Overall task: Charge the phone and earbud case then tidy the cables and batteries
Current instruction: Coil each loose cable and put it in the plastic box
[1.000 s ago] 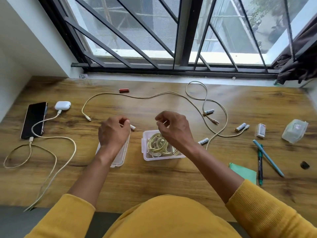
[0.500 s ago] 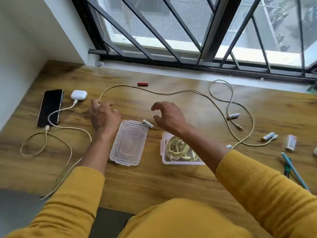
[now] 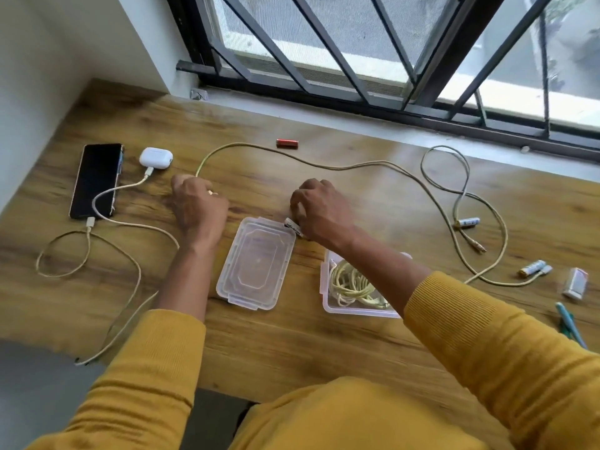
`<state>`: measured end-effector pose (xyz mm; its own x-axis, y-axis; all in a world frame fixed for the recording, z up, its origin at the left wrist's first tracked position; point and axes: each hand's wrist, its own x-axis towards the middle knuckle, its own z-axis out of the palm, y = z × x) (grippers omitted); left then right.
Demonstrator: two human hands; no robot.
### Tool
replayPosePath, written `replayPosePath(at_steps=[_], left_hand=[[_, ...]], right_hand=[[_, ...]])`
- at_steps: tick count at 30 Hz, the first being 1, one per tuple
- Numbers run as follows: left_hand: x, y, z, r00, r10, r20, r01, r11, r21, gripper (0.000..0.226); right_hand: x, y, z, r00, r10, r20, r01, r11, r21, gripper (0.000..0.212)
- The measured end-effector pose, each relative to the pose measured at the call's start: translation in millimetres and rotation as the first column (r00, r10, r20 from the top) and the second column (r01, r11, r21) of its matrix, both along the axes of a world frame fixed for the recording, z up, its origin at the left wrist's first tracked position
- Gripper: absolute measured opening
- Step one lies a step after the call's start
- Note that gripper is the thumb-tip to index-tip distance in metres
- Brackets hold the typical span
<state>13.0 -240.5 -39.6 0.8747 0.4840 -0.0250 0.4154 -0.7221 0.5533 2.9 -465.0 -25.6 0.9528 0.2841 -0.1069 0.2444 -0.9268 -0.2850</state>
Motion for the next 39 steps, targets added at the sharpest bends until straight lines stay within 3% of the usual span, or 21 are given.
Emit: replayPosePath(at_steps=[7,15,20,24,26,28,30,32,34,36,39], left_hand=[[3.3,3.1,1.9,0.993,-0.102,-0.059,0.107,0.99,0.088,0.027],[-2.8,-2.9,4.1,0.994,-0.11,0.015,0.107,0.986,0.131,0.022],[-8.1,-6.1,16.9,0.976,-0.141,0.167,0.137,0.99,0.037,0.018],[-13.9,-26.5,47.7,0.907,-0.252,0.337,0.266,0.964,0.003,0.018],[-19.0,-41.4,62.5,0.865,-0.314,0.393,0.345,0.939,-0.009,0.018],[-28.8,-59.6,76.3,0.818,-0.375,0.436,0.421,0.907,-0.011,0.019],[-42.8,-78.4,87.3,0.761,-0.452,0.466,0.501,0.865,0.021,0.02],[-57.2,-95.1,94.1,0.703,-0.518,0.487,0.574,0.818,0.041,0.02],[-68.3,-107.4,96.3,0.659,-0.567,0.494,0.635,0.772,0.04,0.019],[-77.5,-118.1,97.5,0.621,-0.616,0.484,0.69,0.723,0.035,0.019],[-89.6,-130.8,101.5,0.574,-0.675,0.463,0.745,0.666,0.047,0.02]], right_hand=[[4.2,-4.5,2.8,1.0,-0.002,-0.007,0.002,1.0,0.024,0.021],[2.3,-6.2,-3.8,0.999,-0.035,0.041,0.034,0.999,0.042,0.019],[4.8,-7.7,-4.5,0.999,-0.032,0.024,0.031,0.998,0.05,0.02],[6.6,-8.0,-3.8,0.999,-0.033,-0.015,0.033,0.998,0.049,0.02],[8.7,-11.2,-3.2,0.993,-0.076,-0.091,0.087,0.988,0.128,0.021],[8.1,-17.1,0.4,0.961,-0.154,-0.231,0.233,0.901,0.367,0.021],[2.9,-23.6,7.4,0.879,-0.188,-0.437,0.449,0.636,0.628,0.017],[-6.6,-28.3,20.9,0.785,-0.086,-0.613,0.6,0.352,0.718,0.027],[-12.6,-33.7,33.6,0.707,0.096,-0.701,0.68,0.18,0.711,0.04],[-18.2,-46.2,43.4,0.642,0.297,-0.707,0.718,0.09,0.69,0.046],[-26.0,-64.9,60.2,0.596,0.429,-0.679,0.728,0.068,0.682,0.04]])
